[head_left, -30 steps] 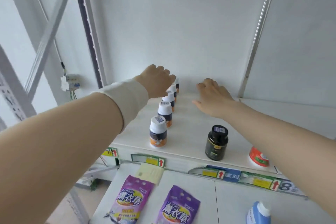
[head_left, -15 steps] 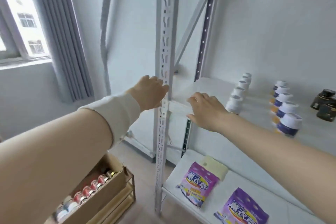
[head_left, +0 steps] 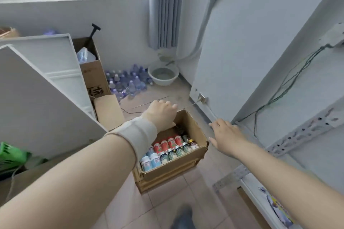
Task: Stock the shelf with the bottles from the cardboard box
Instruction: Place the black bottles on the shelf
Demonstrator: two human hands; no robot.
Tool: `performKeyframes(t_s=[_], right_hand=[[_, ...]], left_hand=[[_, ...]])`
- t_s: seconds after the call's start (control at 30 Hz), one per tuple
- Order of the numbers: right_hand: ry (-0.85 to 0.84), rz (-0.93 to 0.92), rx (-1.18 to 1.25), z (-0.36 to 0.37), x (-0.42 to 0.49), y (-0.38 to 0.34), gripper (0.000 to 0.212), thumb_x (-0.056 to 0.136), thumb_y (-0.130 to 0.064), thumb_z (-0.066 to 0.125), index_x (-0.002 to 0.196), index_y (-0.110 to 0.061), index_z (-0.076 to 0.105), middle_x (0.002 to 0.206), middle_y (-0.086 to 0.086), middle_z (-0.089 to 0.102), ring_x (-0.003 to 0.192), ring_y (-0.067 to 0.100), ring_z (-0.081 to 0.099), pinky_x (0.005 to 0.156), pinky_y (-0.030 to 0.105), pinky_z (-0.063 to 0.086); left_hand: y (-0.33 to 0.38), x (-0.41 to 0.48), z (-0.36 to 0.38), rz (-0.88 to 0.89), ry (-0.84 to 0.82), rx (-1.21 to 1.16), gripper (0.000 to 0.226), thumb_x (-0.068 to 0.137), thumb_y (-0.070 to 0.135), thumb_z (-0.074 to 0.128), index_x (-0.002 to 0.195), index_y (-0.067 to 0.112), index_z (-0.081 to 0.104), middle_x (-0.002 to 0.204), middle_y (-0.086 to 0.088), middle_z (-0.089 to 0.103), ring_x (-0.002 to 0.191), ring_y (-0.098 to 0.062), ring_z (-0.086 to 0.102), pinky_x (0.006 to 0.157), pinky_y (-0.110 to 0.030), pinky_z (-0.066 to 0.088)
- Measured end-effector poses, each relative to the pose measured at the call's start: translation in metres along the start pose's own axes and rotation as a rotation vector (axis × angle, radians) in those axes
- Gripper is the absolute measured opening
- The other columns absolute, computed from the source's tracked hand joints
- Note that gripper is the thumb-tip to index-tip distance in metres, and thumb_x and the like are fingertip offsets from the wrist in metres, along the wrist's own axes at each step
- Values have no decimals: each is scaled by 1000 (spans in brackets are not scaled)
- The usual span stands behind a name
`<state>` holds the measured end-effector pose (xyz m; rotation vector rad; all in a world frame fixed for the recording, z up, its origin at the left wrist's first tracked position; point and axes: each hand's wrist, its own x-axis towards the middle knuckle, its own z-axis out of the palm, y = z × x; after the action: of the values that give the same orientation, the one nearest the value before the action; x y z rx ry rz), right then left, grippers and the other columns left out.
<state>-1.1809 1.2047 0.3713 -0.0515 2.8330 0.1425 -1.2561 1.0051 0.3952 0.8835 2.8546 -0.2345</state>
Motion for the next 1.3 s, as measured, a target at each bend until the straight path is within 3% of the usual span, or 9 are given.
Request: performKeyframes(t_s=[0.2, 0.37, 0.53, 0.67, 0.87, 1.03, 1.17, 1.3], right_hand=[[-154, -61, 49, 61, 130, 1, 49, 94, -37, 42, 136, -12, 35, 137, 10, 40, 128, 28, 37, 102, 41, 36], [-391, -113, 53, 146, 213, 12, 43, 95, -36, 39, 130, -11, 38, 132, 11, 42, 124, 29, 39, 99, 41, 37], [-502, -87, 162, 233, 290, 21, 44, 95, -35, 41, 132, -11, 36, 132, 9, 41, 123, 27, 41, 98, 38, 40], [-494, -65, 325, 291, 336, 17, 44, 94, -32, 45, 133, -11, 36, 134, 8, 39, 123, 25, 39, 98, 35, 40], [-458, -16, 389, 345, 371, 18, 47, 94, -30, 46, 135, -9, 34, 137, 10, 34, 126, 27, 38, 99, 34, 37], [-477, -69, 257, 352, 379, 17, 44, 90, -12, 51, 130, -8, 33, 142, 15, 22, 124, 29, 40, 95, 31, 40], [-477, -107, 118, 348, 396, 9, 47, 88, 0, 46, 132, -4, 30, 144, 20, 22, 121, 31, 43, 93, 32, 42], [-556, -150, 39, 350, 417, 4, 41, 91, -1, 41, 131, -3, 33, 135, 18, 34, 118, 32, 46, 90, 35, 44]], left_hand=[[-29, 87, 99, -141, -234, -212, 49, 90, 41, 53, 129, 12, 44, 127, -10, 54, 116, -29, 51, 91, -38, 43], [-22, 165, 196, -328, -474, -549, 52, 91, 47, 49, 131, 15, 42, 129, -7, 52, 117, -27, 51, 93, -39, 43], [-8, 239, 308, -563, -610, -939, 56, 90, 51, 48, 133, 14, 40, 130, -5, 55, 115, -24, 54, 93, -36, 46], [5, 299, 381, -773, -571, -1185, 58, 90, 49, 49, 131, 8, 43, 129, -10, 55, 116, -27, 53, 94, -32, 43], [26, 369, 445, -903, -446, -1402, 52, 88, 47, 54, 124, 10, 52, 123, -10, 60, 110, -28, 57, 92, -32, 45], [33, 385, 448, -947, -364, -1493, 46, 83, 43, 63, 117, 12, 58, 115, -7, 64, 105, -24, 61, 82, -26, 43], [24, 366, 442, -1044, -343, -1485, 27, 81, 37, 66, 98, 16, 61, 99, -5, 66, 92, -23, 63, 73, -25, 44], [9, 325, 441, -1142, -303, -1677, 43, 83, 33, 66, 121, 16, 55, 95, 4, 60, 80, -11, 58, 61, -17, 42]])
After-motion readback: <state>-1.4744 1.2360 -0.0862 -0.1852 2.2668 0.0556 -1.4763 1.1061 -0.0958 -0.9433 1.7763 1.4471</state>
